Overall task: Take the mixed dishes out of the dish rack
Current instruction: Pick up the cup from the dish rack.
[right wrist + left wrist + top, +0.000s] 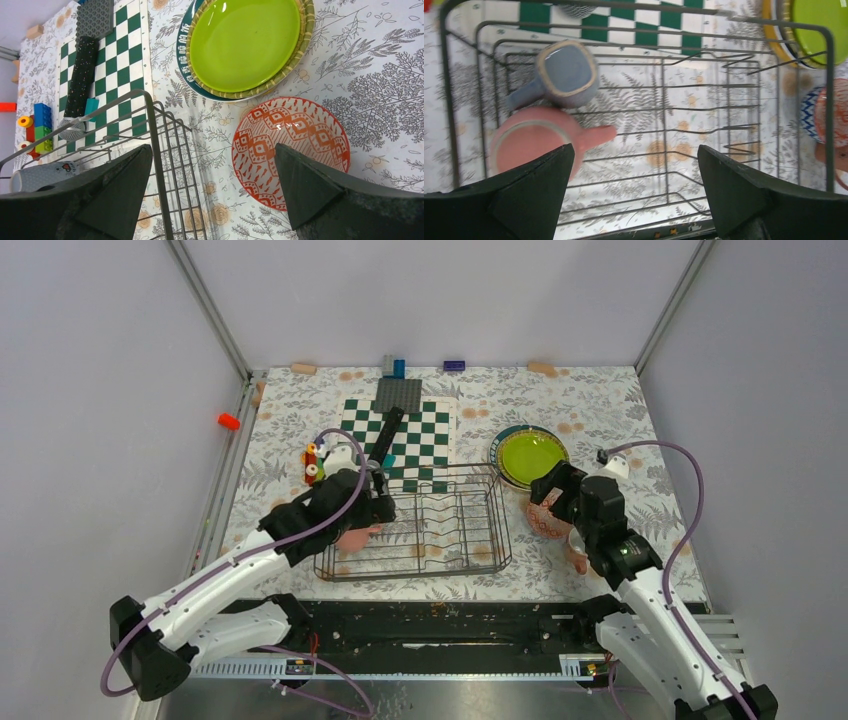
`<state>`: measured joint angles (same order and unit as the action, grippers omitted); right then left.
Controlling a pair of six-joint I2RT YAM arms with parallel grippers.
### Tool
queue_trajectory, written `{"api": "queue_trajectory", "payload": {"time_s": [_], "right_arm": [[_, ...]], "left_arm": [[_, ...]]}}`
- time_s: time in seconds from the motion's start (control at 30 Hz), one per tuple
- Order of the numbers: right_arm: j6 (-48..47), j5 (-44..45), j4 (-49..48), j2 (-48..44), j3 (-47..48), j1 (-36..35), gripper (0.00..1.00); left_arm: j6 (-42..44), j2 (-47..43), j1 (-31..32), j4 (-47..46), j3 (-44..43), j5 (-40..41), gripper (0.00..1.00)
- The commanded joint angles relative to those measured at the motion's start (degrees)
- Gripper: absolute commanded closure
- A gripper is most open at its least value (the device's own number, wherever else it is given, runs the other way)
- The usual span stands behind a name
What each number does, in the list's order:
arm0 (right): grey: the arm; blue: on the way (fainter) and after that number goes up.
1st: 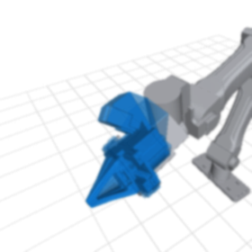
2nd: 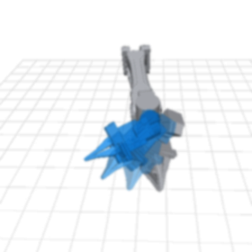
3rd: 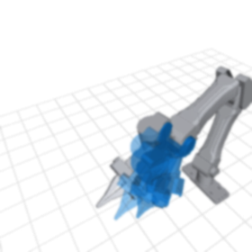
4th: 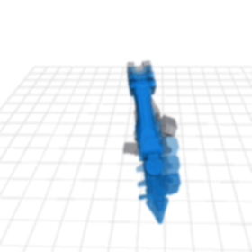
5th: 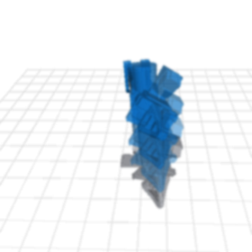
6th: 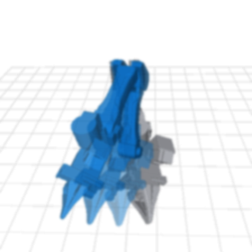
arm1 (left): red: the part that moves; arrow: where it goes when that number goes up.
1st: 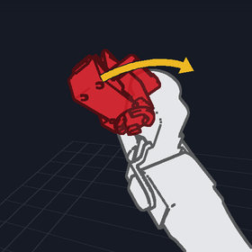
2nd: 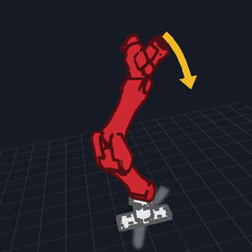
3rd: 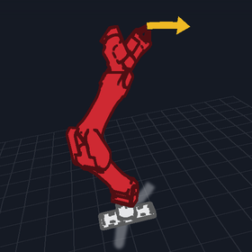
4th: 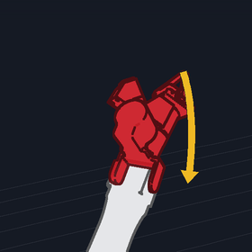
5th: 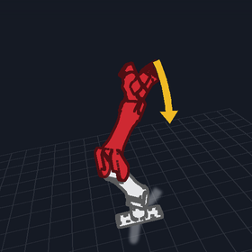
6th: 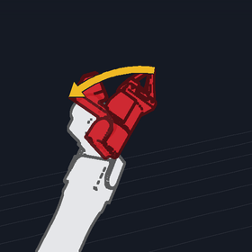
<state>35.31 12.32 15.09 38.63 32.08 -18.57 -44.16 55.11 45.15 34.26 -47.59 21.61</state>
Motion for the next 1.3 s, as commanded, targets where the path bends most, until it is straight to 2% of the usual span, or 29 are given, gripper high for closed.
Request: {"api": "queue_trajectory", "payload": {"time_s": [0.0, 0.23, 0.53, 0.9, 1.27], "right_arm": [[-2.4, -1.8, -6.1, 1.1, -0.6, 0.3, 0.00], [-2.4, -1.7, -6.5, 1.8, -1.0, 0.3, 0.01], [-1.5, -2.5, -7.2, 3.8, -0.7, 0.3, 0.01], [-1.1, -2.9, -7.5, 6.3, -0.2, 0.3, 0.00], [-0.6, -4.3, -7.3, 9.1, 0.7, 0.3, 0.00]], "left_arm": [[-3.8, -1.8, 0.5, 12.7, -3.9, 7.8, 0.01], [-5.2, -2.0, 0.5, 16.8, -3.0, 8.5, 0.01], [0.0, 1.0, -0.1, 13.6, -1.9, 8.3, 0.01], [-0.4, 0.7, -2.7, 14.5, 0.7, 9.4, 0.01], [3.8, 2.4, -3.3, 6.0, 4.0, 7.2, 0.01]]}}
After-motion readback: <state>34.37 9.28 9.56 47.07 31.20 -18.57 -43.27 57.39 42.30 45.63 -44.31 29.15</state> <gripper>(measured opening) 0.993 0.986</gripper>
